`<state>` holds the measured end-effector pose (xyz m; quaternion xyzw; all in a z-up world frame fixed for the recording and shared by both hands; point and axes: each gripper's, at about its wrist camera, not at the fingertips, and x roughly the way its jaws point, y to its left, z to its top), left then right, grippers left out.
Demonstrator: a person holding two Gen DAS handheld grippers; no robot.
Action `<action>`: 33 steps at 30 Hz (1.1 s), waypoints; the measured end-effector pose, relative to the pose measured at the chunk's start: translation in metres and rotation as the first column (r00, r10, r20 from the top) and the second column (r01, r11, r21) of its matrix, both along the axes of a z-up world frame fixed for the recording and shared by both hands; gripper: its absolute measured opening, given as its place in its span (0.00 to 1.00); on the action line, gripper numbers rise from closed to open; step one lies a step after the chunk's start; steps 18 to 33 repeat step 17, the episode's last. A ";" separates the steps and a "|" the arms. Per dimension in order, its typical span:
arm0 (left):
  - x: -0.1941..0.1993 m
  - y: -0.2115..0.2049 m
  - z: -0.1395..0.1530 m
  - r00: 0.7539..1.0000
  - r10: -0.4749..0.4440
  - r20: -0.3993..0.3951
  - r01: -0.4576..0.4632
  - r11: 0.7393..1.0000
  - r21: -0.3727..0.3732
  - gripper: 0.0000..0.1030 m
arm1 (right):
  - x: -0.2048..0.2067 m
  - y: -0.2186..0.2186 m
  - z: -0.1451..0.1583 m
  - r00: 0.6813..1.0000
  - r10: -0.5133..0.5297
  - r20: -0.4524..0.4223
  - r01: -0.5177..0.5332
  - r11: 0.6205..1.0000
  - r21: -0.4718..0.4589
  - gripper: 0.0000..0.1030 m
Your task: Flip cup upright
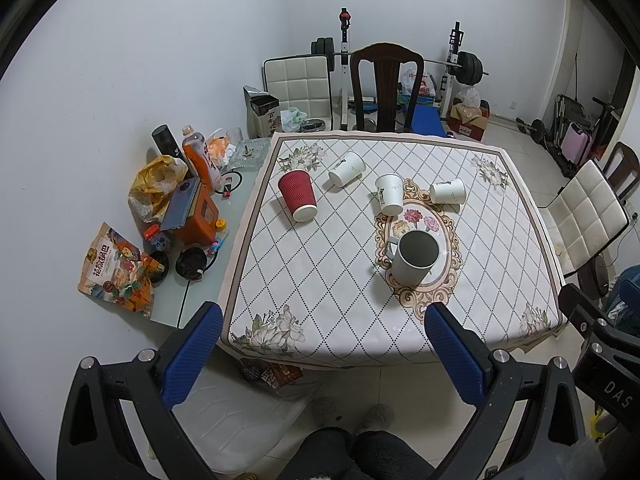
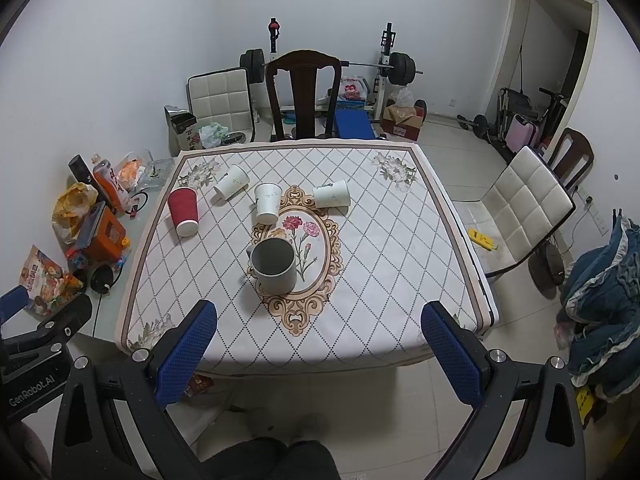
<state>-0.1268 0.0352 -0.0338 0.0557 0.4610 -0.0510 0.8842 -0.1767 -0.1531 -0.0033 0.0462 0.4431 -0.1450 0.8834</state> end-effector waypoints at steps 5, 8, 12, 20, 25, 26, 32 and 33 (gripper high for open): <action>0.000 0.000 0.001 1.000 0.002 0.001 -0.002 1.000 0.000 1.00 | 0.001 0.000 0.001 1.000 0.000 -0.001 0.000 1.000 0.004 1.00; 0.000 -0.001 0.000 1.000 0.002 0.001 -0.002 1.000 0.001 1.00 | 0.001 0.001 0.001 1.000 0.000 -0.001 0.000 1.000 0.002 1.00; 0.001 0.000 0.001 1.000 0.001 0.002 -0.001 1.000 0.000 1.00 | 0.001 0.001 0.001 1.000 -0.001 0.000 0.001 1.000 0.003 1.00; 0.001 0.001 0.002 1.000 0.002 0.002 -0.002 1.000 -0.004 1.00 | 0.002 0.002 0.002 1.000 0.000 -0.002 0.000 1.000 0.005 1.00; 0.001 0.001 0.002 1.000 0.002 0.002 -0.002 1.000 -0.004 1.00 | 0.002 0.002 0.002 1.000 0.000 -0.002 0.000 1.000 0.005 1.00; 0.001 0.001 0.002 1.000 0.002 0.002 -0.002 1.000 -0.004 1.00 | 0.002 0.002 0.002 1.000 0.000 -0.002 0.000 1.000 0.005 1.00; 0.001 0.001 0.002 1.000 0.002 0.002 -0.002 1.000 -0.004 1.00 | 0.002 0.002 0.002 1.000 0.000 -0.002 0.000 1.000 0.005 1.00; 0.001 0.001 0.002 1.000 0.002 0.002 -0.002 1.000 -0.004 1.00 | 0.002 0.002 0.002 1.000 0.000 -0.002 0.000 1.000 0.005 1.00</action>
